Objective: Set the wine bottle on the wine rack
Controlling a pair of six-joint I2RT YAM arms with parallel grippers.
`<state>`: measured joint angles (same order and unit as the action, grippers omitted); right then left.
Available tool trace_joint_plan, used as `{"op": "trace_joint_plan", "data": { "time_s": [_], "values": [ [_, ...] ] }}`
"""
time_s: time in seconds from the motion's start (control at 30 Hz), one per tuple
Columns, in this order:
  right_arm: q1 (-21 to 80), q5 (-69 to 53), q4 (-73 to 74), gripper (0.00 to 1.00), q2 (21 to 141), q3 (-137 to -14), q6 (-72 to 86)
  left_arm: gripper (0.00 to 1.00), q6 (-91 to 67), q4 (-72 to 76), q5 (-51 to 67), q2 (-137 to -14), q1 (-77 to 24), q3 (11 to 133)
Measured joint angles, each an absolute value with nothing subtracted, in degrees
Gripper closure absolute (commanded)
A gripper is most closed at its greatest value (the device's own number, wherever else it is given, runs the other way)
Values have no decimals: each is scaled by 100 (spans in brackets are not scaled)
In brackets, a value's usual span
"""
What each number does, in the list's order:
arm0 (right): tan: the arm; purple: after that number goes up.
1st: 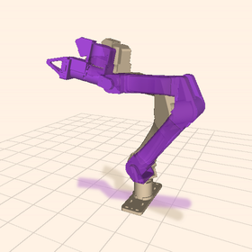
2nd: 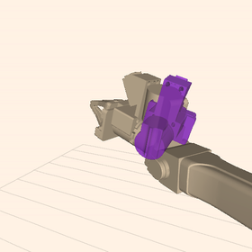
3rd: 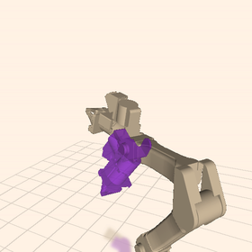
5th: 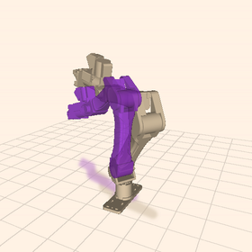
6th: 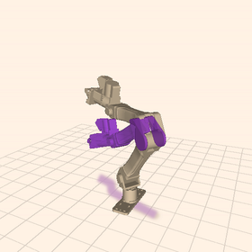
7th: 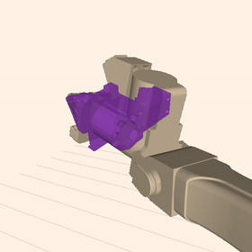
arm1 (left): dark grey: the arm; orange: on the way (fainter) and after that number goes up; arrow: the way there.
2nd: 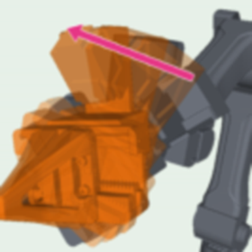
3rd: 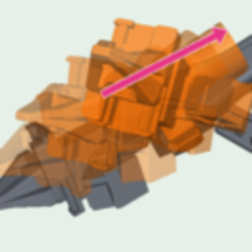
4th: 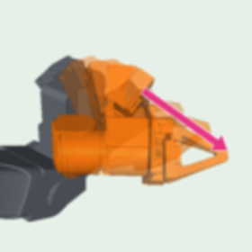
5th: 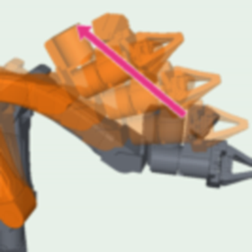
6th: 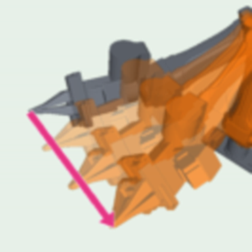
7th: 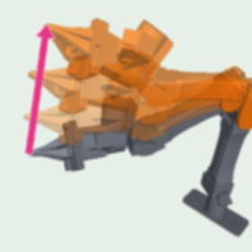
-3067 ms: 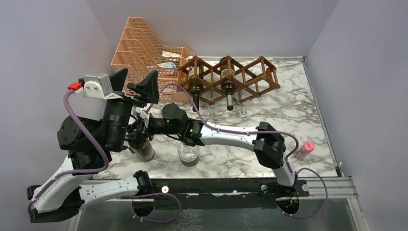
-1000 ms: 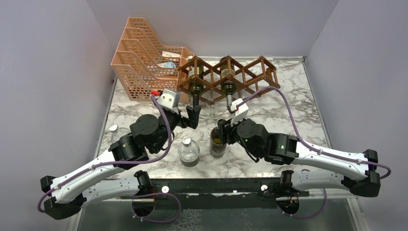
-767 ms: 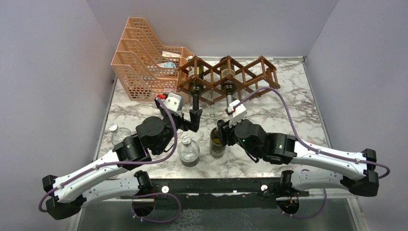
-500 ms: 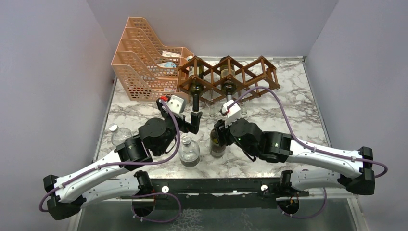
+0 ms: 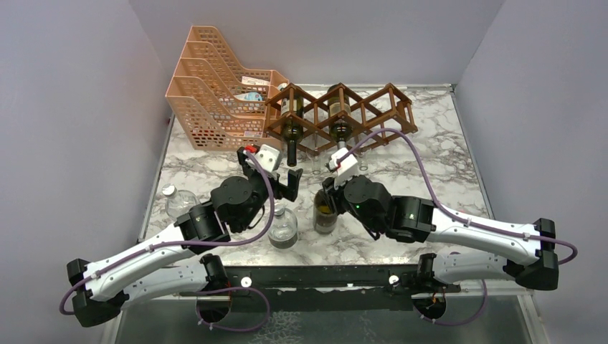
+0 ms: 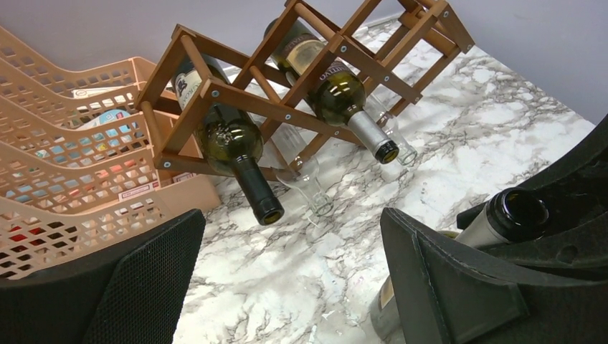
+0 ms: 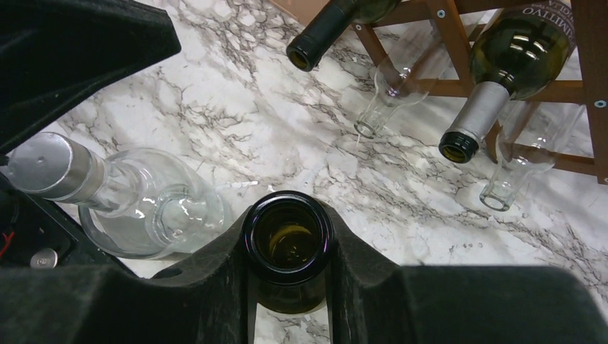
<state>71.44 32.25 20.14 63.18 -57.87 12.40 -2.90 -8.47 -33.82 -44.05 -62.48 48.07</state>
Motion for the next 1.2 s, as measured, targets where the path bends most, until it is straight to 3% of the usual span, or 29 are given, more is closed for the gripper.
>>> {"op": "trace_joint_plan", "data": {
  "time_s": [0.27, 0.6, 1.2],
  "values": [
    [7146, 3636, 2110, 99, 6152, -5787, 1138, 1, -97, -587, -2451, -4869, -6248, 4807],
    [7144, 4191, 2196, 99, 4742, -5828, 1041, 1, 110, 582, -1083, -5457, -6248, 4613],
    [7144, 3701, 3013, 99, 4145, -6648, 1245, 1, 1072, 2768, 902, -6781, -6248, 3903]
  ]
}}
